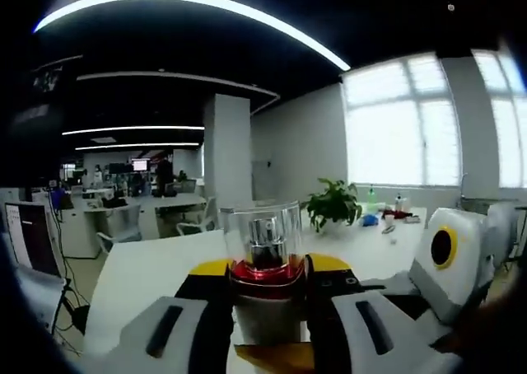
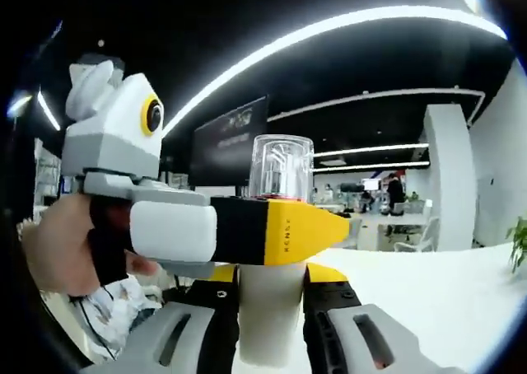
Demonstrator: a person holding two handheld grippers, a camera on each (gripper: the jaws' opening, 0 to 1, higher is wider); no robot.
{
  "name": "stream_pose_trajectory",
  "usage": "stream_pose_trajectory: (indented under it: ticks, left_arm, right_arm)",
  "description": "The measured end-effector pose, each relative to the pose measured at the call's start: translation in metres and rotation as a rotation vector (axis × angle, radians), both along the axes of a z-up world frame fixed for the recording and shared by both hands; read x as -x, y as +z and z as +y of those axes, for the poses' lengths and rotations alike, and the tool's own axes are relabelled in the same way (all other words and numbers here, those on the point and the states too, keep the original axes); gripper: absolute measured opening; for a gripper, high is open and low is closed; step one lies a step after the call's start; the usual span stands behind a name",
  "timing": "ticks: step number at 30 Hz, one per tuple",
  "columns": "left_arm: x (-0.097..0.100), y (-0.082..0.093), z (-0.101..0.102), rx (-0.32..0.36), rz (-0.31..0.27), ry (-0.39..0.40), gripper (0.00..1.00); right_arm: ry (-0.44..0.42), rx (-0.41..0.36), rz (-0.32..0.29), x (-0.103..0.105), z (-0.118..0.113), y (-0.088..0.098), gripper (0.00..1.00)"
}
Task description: Arrange the skincare products in the storage area until every visible bottle or jar stands upright without overlapping.
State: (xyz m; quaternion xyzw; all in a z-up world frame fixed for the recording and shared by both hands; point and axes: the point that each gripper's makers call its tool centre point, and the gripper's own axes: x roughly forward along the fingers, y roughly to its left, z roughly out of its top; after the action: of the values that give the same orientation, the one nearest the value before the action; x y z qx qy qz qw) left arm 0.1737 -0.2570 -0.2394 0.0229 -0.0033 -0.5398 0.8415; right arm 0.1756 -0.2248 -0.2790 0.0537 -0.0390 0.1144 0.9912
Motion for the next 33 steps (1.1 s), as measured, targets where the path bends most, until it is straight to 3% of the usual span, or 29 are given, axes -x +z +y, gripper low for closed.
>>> stream_pose_trajectory:
  ticks: [3,6,9,14,18,21,25,33]
  left_arm:
    - [0.006,0.0,-0.005,-0.012,-0.009,-0.051,0.28]
    - [0.012,-0.003,-0.008,-0.001,0.033,-0.123,0.27]
    - [0.015,-0.005,-0.009,-0.01,0.033,-0.172,0.27]
    - [0.021,-0.006,-0.009,-0.014,0.051,-0.231,0.27]
    - [0.028,-0.006,-0.008,-0.013,0.094,-0.33,0.28]
    - [0.032,-0.005,-0.006,0.009,0.151,-0.408,0.3]
    - [0.039,-0.001,-0.001,0.024,0.173,-0.494,0.38]
    - [0.062,0.009,0.007,0.076,0.282,-0.678,0.35]
  right_arm:
    - [0.041,-0.076,0.007,0.003,-0.003,-0.002,0.2]
    - [0.08,-0.131,0.015,0.007,-0.006,-0.007,0.2]
    - [0.131,-0.187,0.012,0.012,-0.005,-0.008,0.2]
    - [0.189,-0.217,0.001,0.017,-0.005,-0.009,0.2]
    - [0.254,-0.237,0.003,0.023,-0.002,-0.009,0.2]
    - [0.334,-0.265,-0.007,0.03,0.004,-0.005,0.2]
    - [0.463,-0.246,-0.031,0.043,0.016,0.003,0.2]
    - [0.658,-0.278,-0.054,0.062,0.033,0.018,0.2]
